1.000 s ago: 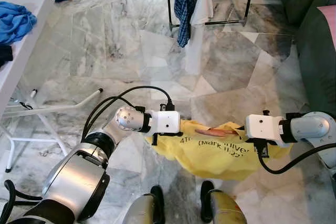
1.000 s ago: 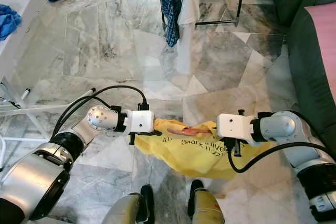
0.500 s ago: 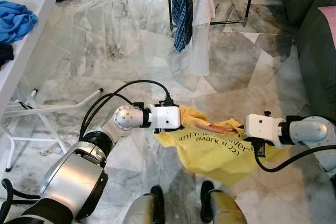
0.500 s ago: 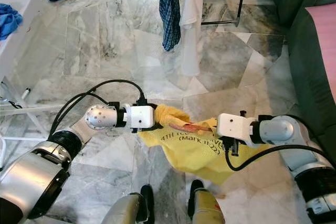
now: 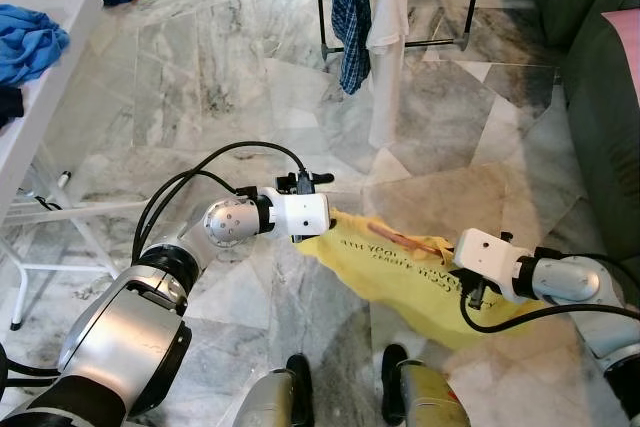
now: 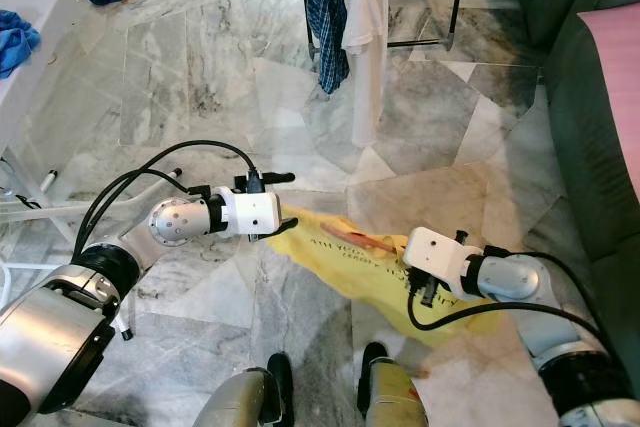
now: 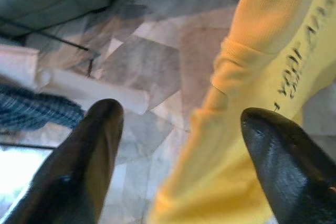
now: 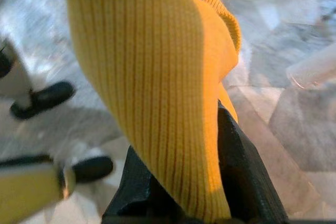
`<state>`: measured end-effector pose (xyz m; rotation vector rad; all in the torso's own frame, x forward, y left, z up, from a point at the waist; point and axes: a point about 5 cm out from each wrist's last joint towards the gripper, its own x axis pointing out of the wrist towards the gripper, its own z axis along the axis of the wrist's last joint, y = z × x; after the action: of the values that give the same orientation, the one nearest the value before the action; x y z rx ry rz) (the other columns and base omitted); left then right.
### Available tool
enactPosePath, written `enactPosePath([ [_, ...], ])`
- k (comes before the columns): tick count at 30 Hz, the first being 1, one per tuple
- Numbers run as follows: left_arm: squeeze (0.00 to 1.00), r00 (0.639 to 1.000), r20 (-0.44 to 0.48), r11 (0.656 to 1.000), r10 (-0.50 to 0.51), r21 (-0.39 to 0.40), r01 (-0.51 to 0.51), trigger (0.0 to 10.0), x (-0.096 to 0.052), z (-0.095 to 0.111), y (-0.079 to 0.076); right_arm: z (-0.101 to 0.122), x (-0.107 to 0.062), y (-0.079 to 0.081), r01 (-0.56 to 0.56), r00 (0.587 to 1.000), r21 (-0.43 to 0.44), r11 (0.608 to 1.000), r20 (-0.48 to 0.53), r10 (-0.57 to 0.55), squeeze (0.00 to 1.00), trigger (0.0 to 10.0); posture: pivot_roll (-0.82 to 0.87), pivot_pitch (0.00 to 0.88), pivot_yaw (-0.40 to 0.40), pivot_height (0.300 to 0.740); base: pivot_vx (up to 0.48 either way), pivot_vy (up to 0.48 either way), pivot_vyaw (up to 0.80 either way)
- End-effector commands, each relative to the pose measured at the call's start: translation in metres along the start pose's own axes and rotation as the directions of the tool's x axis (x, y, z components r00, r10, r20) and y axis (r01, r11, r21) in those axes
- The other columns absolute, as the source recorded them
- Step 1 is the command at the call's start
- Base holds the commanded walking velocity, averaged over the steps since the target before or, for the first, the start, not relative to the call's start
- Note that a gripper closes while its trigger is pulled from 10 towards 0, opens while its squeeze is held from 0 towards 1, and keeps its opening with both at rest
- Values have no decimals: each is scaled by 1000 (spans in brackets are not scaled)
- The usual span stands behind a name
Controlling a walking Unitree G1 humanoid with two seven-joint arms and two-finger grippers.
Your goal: Hang hanger
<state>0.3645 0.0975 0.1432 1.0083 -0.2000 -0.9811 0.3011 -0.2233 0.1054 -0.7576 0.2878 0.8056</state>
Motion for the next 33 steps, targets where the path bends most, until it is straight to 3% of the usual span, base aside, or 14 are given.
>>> enactPosePath([
  [1, 1000, 994, -59, 990, 90, -108, -96, 10000, -8, -14, -2, 7, 2, 3, 80, 995, 57, 995, 52, -83, 0, 0, -168, 262, 122, 740, 0, 0, 0],
  [5, 1000, 981, -92, 965, 172, -183, -187, 10000, -12, -21, 0, 5, 3, 8, 119, 991, 100, 988, 47, -124, 0, 0, -172, 258, 122, 740, 0, 0, 0],
  [7, 1000, 949, -148, 912, 278, -270, -309, 10000, -20, -31, -2, 4, 5, 18, 185, 980, 176, 967, 35, -194, 0, 0, -175, 250, 122, 740, 0, 0, 0],
  [9, 1000, 936, -171, 892, 306, -293, -345, 10000, -22, -34, -2, 3, 6, 20, 201, 977, 195, 960, 31, -211, 0, 0, -175, 246, 122, 740, 0, 0, 0],
  [15, 1000, 820, -323, 703, 472, -423, -571, 10000, -37, -54, -9, 4, 13, 29, 345, 932, 348, 872, -13, -364, 0, 0, -175, 234, 120, 740, 0, 0, 0],
  [16, 1000, 784, -362, 627, 505, -471, -621, 10000, -40, -58, -14, 3, 13, 30, 404, 904, 394, 825, -36, -426, 0, 0, -169, 227, 122, 740, 0, 0, 0],
  [18, 1000, 727, -428, 517, 537, -514, -684, 10000, -45, -64, -22, 3, 14, 30, 483, 858, 455, 748, -74, -509, 0, 0, -160, 220, 125, 740, 0, 0, 0],
  [20, 1000, 694, -468, 456, 547, -529, -716, 10000, -46, -67, -28, 1, 14, 31, 526, 826, 493, 693, -102, -555, 0, 0, -154, 212, 121, 740, 0, 0, 0],
  [23, 1000, 681, -489, 401, 546, -561, -724, 10000, -43, -67, -33, -2, 13, 32, 578, 784, 527, 623, -148, -603, 0, 0, -158, 204, 115, 740, 0, 0, 0],
  [24, 1000, 684, -483, 382, 546, -583, -717, 10000, -39, -64, -35, 0, 14, 33, 597, 758, 558, 576, -160, -632, 0, 0, -161, 195, 107, 740, 0, 0, 0],
  [28, 1000, 699, -467, 368, 542, -616, -697, 10000, -32, -58, -38, 3, 13, 34, 616, 729, 591, 521, -177, -661, 0, 0, -163, 185, 95, 740, 0, 0, 0],
  [29, 275, 710, -450, 352, 542, -645, -678, 10000, -27, -54, -38, 5, 12, 34, 627, 711, 608, 487, -190, -677, 0, 0, -163, 184, 87, 740, 0, 0, 0],
  [30, 0, 711, -444, 338, 546, -659, -671, 10000, -25, -52, -38, 7, 12, 34, 629, 705, 613, 479, -189, -684, 0, 0, -166, 179, 82, 740, 0, 0, 0],
  [33, 0, 714, -423, 323, 557, -682, -656, 10000, -19, -46, -38, 7, 11, 37, 639, 695, 617, 460, -205, -689, 0, 0, -169, 168, 66, 740, 0, 0, 0],
])
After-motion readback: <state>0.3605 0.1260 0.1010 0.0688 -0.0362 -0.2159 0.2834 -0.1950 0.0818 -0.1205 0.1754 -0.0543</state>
